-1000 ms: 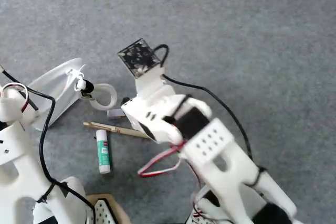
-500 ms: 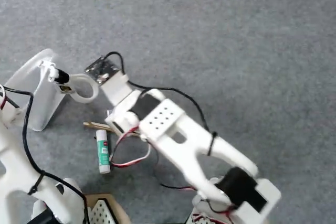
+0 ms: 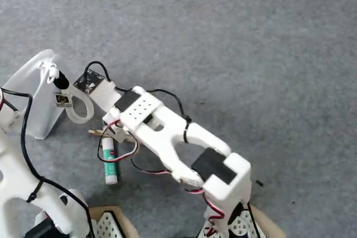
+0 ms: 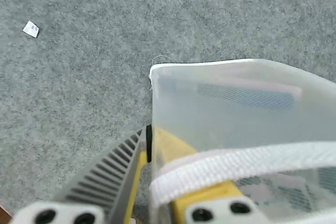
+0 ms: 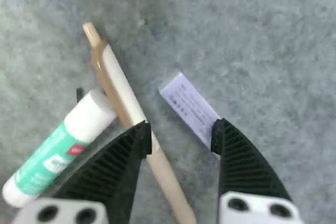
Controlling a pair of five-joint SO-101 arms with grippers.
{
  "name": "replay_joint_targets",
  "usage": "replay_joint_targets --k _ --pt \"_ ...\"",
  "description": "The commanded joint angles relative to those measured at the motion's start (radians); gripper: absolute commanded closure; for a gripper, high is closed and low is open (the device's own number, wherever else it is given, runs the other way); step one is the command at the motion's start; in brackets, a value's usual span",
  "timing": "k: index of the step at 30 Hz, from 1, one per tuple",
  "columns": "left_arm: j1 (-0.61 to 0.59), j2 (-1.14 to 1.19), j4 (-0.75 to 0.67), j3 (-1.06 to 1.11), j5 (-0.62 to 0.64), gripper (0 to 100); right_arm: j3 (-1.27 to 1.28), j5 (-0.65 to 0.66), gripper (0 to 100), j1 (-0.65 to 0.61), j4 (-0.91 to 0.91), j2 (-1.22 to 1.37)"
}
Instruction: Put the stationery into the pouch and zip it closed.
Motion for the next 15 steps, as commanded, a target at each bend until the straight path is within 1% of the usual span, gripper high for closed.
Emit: replay_joint_targets --k 1,7,11,15 --pt "-0.038 0.069 -0.025 0.013 -0.003 97 -0.067 0.017 79.8 -0.005 -0.009 0.015" --pt "-0.038 0.069 -0.025 0.016 -0.003 97 -0.13 0.017 79.9 0.011 0.002 0.028" --pt "-0.038 0.071 -0.025 0.018 -0.003 97 -0.14 0.017 79.8 -0.014 0.13 0.013" --pt "-0.038 0.071 -0.025 0.018 -0.003 97 -0.137 0.017 79.8 -0.044 0.201 -0.015"
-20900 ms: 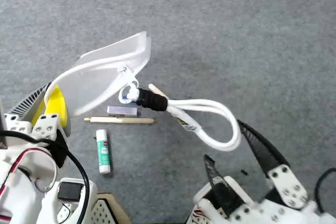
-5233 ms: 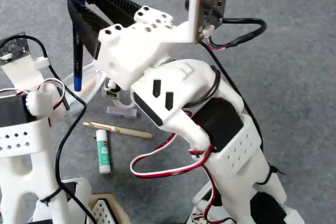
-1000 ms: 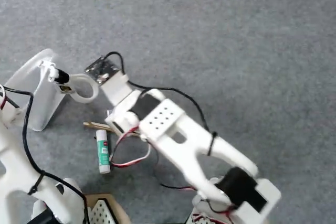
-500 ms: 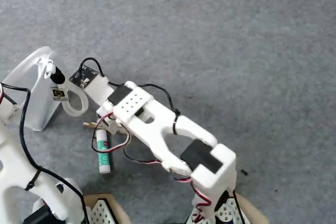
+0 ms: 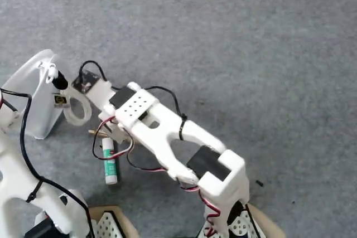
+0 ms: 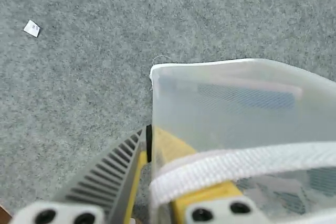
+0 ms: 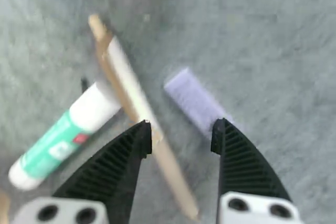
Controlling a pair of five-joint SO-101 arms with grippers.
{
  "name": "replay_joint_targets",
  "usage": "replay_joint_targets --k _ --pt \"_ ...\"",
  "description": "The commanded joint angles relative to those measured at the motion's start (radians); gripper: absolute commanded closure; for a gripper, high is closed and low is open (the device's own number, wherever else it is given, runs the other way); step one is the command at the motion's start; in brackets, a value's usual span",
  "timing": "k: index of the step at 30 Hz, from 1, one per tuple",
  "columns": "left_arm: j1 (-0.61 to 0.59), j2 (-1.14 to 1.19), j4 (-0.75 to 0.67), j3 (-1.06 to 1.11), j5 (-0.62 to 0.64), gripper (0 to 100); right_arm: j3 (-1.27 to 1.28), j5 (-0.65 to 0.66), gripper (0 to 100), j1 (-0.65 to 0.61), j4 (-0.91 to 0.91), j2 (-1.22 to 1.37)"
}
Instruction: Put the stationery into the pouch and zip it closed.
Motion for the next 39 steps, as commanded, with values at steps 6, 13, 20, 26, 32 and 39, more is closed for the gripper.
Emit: replay_joint_targets --k 6,13,20,26,32,39 --pt "-0.033 0.066 -0.025 0.021 -0.003 97 -0.036 0.006 80.0 -0.083 0.075 -0.094" --pt "-0.033 0.066 -0.023 0.021 -0.005 97 0.008 0.006 80.0 -0.086 0.032 -0.038" --pt "-0.033 0.066 -0.018 0.021 -0.005 97 0.005 0.006 80.1 -0.086 -0.049 0.041" --pt "-0.033 0.066 -0.018 0.021 -0.005 97 0.004 0.006 80.1 -0.041 -0.087 0.088" --pt "-0.033 0.066 -0.018 0.021 -0.005 97 -0.041 0.006 80.1 0.025 -0.087 0.127" --pt "-0.033 0.066 -0.023 0.021 -0.005 97 -0.133 0.006 80.1 0.023 -0.087 0.131"
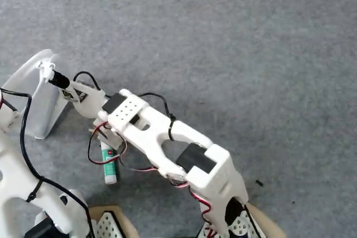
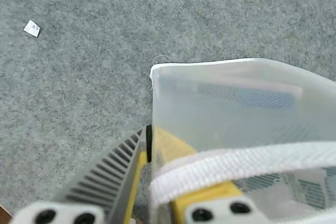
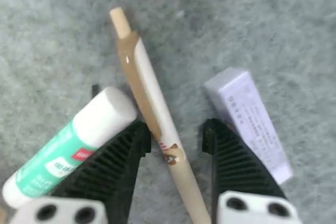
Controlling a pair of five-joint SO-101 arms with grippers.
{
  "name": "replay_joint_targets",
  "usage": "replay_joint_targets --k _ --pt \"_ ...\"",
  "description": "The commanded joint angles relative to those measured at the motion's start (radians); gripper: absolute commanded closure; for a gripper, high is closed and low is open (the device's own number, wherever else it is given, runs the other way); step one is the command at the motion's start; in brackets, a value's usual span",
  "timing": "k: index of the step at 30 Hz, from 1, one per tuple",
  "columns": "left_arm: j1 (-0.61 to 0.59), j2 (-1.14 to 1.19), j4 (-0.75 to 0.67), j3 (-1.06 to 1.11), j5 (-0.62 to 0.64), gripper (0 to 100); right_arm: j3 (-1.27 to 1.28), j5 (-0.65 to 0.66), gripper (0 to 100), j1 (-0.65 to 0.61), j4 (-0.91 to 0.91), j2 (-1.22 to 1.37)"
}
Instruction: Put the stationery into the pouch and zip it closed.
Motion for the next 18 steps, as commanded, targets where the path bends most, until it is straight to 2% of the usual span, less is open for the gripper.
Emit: replay_joint_targets --k 1,18 --pt "-0.033 0.066 -0.025 0.021 -0.005 97 -0.082 0.006 80.1 0.029 -0.015 -0.007" --pt "-0.033 0.066 -0.025 0.021 -0.005 97 -0.259 0.006 80.2 0.021 -0.049 0.174"
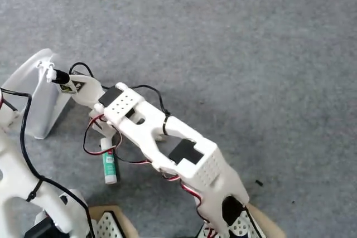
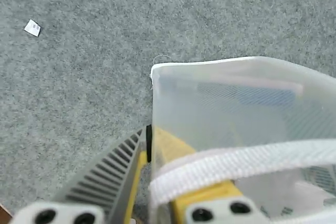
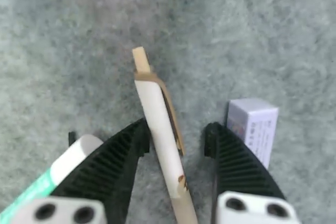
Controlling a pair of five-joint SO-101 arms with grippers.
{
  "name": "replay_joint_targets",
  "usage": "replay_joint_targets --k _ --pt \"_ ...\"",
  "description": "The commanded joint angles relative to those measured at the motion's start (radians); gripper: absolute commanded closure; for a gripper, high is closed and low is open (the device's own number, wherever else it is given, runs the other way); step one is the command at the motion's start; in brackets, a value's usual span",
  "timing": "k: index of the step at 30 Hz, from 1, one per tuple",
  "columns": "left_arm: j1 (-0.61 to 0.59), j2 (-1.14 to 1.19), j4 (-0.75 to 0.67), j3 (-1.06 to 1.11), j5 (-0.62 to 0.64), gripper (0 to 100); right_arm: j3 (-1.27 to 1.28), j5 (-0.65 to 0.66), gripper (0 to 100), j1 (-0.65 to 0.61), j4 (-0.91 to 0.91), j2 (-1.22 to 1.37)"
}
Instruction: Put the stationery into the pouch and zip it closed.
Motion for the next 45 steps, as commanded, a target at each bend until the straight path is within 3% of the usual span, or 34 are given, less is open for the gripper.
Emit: replay_joint_targets --k 1,4,11,19,27,38,45 --pt "-0.033 0.066 -0.025 0.021 -0.005 97 -0.064 0.005 80.2 0.011 -0.021 0.013" --pt "-0.031 0.066 -0.025 0.021 -0.005 97 -0.065 0.005 81.2 0.011 -0.021 0.018" --pt "-0.031 0.066 -0.025 0.021 -0.005 97 -0.065 0.003 98.6 0.014 -0.021 0.018" --pt "-0.031 0.066 -0.025 0.021 -0.005 97 -0.079 0.003 98.6 0.017 0.041 0.01" --pt "-0.025 0.066 -0.025 0.021 -0.005 97 -0.243 -0.005 98.6 0.031 0.232 0.01" --pt "-0.021 0.066 -0.015 0.021 -0.04 97 -0.541 -0.176 98.6 0.21 0.299 0.012" --pt "0.058 0.057 0.026 0.013 -0.106 97 -0.707 -0.259 98.6 0.298 0.327 0.012"
